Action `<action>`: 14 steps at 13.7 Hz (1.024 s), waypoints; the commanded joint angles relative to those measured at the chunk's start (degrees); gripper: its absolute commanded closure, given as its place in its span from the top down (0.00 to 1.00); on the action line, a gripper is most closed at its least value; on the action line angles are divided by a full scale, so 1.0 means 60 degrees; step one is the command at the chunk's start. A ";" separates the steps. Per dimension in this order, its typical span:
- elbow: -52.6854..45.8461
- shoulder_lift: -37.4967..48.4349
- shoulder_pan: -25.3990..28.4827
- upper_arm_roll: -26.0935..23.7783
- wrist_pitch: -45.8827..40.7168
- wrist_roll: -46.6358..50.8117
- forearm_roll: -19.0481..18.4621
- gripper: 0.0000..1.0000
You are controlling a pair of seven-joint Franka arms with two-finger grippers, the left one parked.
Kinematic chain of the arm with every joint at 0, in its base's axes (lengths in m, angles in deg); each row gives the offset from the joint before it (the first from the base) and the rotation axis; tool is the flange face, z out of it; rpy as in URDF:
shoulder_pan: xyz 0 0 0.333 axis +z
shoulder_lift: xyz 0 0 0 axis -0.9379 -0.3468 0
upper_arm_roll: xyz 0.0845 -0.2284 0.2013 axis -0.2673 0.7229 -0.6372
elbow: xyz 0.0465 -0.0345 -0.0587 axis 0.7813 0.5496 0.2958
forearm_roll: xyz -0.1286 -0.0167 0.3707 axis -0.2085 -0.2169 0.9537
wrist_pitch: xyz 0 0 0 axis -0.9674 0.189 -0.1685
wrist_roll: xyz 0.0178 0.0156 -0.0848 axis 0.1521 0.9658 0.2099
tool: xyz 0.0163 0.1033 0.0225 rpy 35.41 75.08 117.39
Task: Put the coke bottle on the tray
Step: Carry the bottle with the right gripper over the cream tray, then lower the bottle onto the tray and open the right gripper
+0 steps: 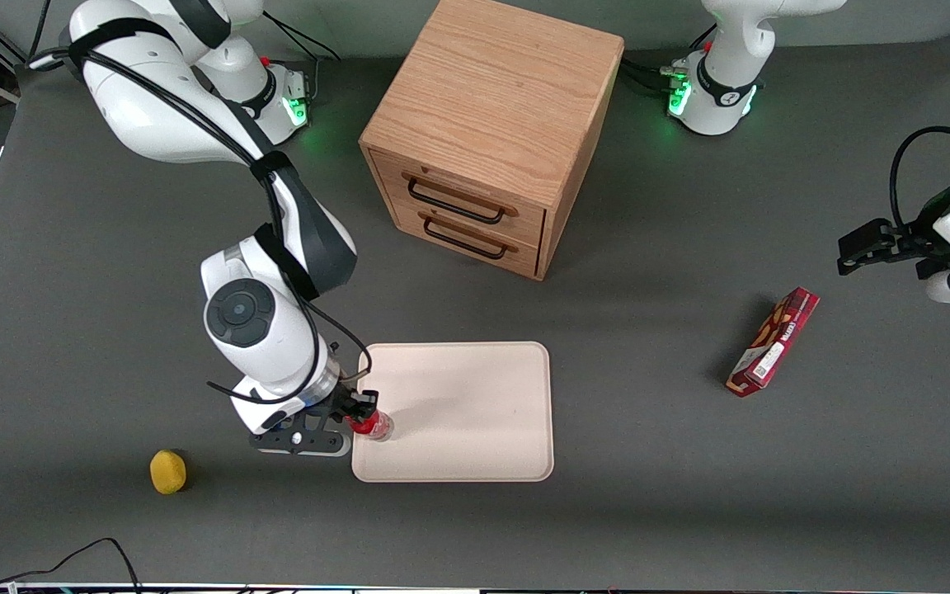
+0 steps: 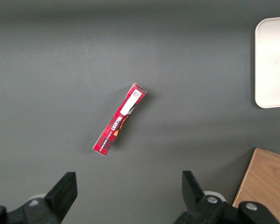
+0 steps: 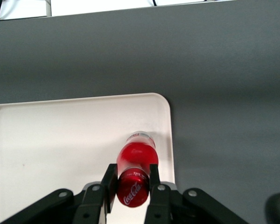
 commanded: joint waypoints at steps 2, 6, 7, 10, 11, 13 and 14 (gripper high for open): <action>-0.0505 -0.0389 0.0212 0.0165 0.0031 0.0388 -0.0186 0.00; -0.0491 -0.0419 0.0168 0.0165 0.0031 0.0374 -0.0200 0.00; -0.0461 -0.0448 0.0153 0.0165 0.0161 0.0374 -0.0186 0.00; -0.0432 -0.0609 0.0109 0.0165 0.0484 0.0374 -0.0186 0.33; -0.0432 -0.0609 0.0094 0.0165 0.0543 0.0388 -0.0186 0.43; -0.0432 -0.0639 0.0065 0.0165 0.0558 0.0388 -0.0186 0.99; -0.0432 -0.0624 0.0065 0.0165 0.0558 0.0374 -0.0186 1.00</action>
